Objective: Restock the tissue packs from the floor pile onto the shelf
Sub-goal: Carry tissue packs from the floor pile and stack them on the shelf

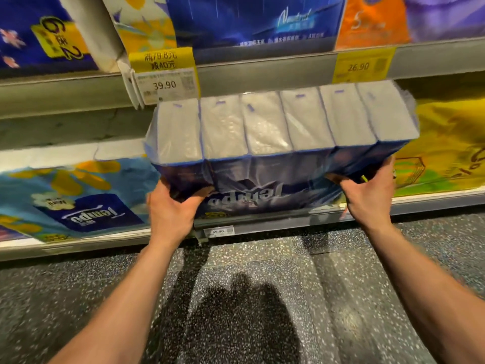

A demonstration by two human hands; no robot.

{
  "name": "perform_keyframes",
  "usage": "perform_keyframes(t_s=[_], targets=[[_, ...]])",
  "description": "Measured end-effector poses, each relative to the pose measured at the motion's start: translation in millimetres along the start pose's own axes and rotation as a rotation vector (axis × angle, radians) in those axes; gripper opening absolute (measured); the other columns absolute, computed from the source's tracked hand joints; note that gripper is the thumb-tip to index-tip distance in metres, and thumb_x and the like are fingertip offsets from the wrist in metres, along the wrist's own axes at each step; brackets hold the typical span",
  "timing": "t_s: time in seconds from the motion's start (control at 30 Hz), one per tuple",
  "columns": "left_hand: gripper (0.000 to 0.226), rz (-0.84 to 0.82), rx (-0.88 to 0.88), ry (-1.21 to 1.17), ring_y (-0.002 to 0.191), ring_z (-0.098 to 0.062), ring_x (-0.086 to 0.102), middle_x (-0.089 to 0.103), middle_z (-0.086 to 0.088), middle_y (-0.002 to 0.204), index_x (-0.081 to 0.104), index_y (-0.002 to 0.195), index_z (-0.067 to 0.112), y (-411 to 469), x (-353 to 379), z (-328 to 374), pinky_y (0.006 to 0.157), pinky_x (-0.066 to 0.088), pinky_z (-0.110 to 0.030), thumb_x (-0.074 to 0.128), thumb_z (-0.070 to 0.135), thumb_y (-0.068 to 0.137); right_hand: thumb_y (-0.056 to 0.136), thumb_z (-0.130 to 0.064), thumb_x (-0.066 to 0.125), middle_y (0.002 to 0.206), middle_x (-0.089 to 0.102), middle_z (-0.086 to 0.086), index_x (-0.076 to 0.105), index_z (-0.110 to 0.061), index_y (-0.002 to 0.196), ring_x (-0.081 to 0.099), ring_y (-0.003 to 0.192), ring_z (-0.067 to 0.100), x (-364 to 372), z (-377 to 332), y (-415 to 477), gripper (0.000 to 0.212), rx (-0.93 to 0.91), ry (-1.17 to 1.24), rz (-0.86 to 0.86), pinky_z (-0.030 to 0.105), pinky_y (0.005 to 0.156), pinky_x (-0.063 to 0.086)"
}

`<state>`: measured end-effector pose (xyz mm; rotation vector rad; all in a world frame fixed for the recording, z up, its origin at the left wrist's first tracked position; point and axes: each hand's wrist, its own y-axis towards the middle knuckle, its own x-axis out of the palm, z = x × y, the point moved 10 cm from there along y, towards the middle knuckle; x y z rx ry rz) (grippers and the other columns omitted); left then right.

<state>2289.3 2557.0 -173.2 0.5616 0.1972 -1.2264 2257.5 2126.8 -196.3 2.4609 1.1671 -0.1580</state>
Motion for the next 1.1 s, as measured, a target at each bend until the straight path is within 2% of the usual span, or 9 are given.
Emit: perform_keyframes(t_s=[0.07, 0.13, 0.23, 0.43, 0.53, 0.7, 0.83, 0.93, 1.1], targets=[[0.042, -0.013, -0.033, 0.057, 0.092, -0.009, 0.069, 0.073, 0.004, 0.098, 0.067, 0.107, 0.011, 2, 0, -9, 0.085, 0.053, -0.027, 0.087, 0.024, 0.073, 0.058, -0.026, 0.093, 0.129, 0.064, 0.003, 0.043, -0.019, 0.133, 0.064, 0.116, 0.02, 2, 1, 2, 0.09, 0.006, -0.043, -0.057, 0.051, 0.1, 0.052], [0.046, -0.039, -0.018, 0.1, 0.094, -0.012, 0.067, 0.072, 0.003, 0.103, 0.066, 0.112, 0.011, 4, 0, -7, 0.085, 0.052, -0.028, 0.086, 0.024, 0.074, 0.06, -0.022, 0.096, 0.13, 0.063, 0.0, 0.041, -0.014, 0.137, 0.063, 0.117, 0.018, 3, -3, 6, 0.094, -0.013, -0.071, -0.112, 0.047, 0.101, 0.052], [0.047, -0.041, -0.006, 0.13, 0.095, -0.009, 0.059, 0.066, 0.005, 0.104, 0.062, 0.117, 0.009, 0, -2, 0, 0.082, 0.042, -0.021, 0.084, 0.02, 0.077, 0.063, -0.02, 0.096, 0.127, 0.06, 0.002, 0.042, -0.008, 0.135, 0.061, 0.116, 0.017, 8, -14, 10, 0.091, -0.032, -0.102, -0.198, 0.042, 0.104, 0.049], [0.041, -0.054, -0.036, 0.01, 0.084, 0.017, 0.061, 0.069, 0.013, 0.095, 0.066, 0.105, 0.014, -8, -12, 3, 0.08, 0.045, -0.004, 0.079, 0.036, 0.073, 0.07, -0.059, 0.064, 0.116, 0.064, -0.001, 0.055, -0.01, 0.126, 0.061, 0.104, 0.008, 7, -31, 3, 0.075, -0.013, -0.021, -0.215, 0.023, 0.092, 0.049], [0.049, -0.07, -0.051, 0.03, 0.089, 0.001, 0.065, 0.069, 0.014, 0.094, 0.069, 0.106, 0.016, 2, -12, 11, 0.082, 0.048, -0.024, 0.072, 0.049, 0.071, 0.069, -0.067, 0.064, 0.101, 0.066, -0.015, 0.059, -0.02, 0.116, 0.062, 0.089, 0.001, 8, -31, 8, 0.067, 0.024, -0.022, -0.162, 0.027, 0.084, 0.049], [0.043, -0.05, -0.078, 0.197, 0.103, -0.029, 0.065, 0.073, -0.003, 0.105, 0.061, 0.111, 0.016, 21, 3, 21, 0.077, 0.043, -0.032, 0.075, 0.046, 0.082, 0.079, -0.055, 0.076, 0.102, 0.071, -0.01, 0.062, -0.024, 0.108, 0.067, 0.095, 0.011, 23, -35, 21, 0.045, 0.1, 0.026, -0.101, 0.044, 0.095, 0.053], [0.05, -0.058, -0.086, 0.16, 0.093, -0.008, 0.067, 0.071, 0.013, 0.104, 0.057, 0.116, 0.028, 11, 0, 20, 0.078, 0.049, -0.028, 0.079, 0.049, 0.076, 0.069, -0.07, 0.074, 0.112, 0.07, -0.003, 0.06, -0.015, 0.119, 0.066, 0.104, 0.015, 22, -25, 19, 0.075, 0.174, 0.031, -0.067, 0.049, 0.098, 0.052], [0.062, -0.127, -0.056, 0.103, 0.091, 0.02, 0.058, 0.064, 0.032, 0.106, 0.053, 0.124, 0.037, -2, -6, 28, 0.077, 0.046, -0.008, 0.082, 0.052, 0.071, 0.055, -0.089, 0.068, 0.135, 0.062, -0.001, 0.047, -0.018, 0.14, 0.06, 0.123, 0.017, 14, -20, 12, 0.114, 0.186, -0.04, -0.105, 0.049, 0.106, 0.048], [0.1, -0.309, -0.17, 0.278, 0.124, -0.015, 0.055, 0.054, 0.009, 0.142, 0.033, 0.151, 0.033, -28, -30, 40, 0.093, 0.048, -0.036, 0.079, 0.061, 0.067, 0.067, -0.072, 0.07, 0.155, 0.045, 0.006, 0.032, -0.013, 0.154, 0.045, 0.139, 0.025, -12, -83, -14, 0.112, 0.069, -0.341, -0.268, 0.047, 0.113, 0.04]])
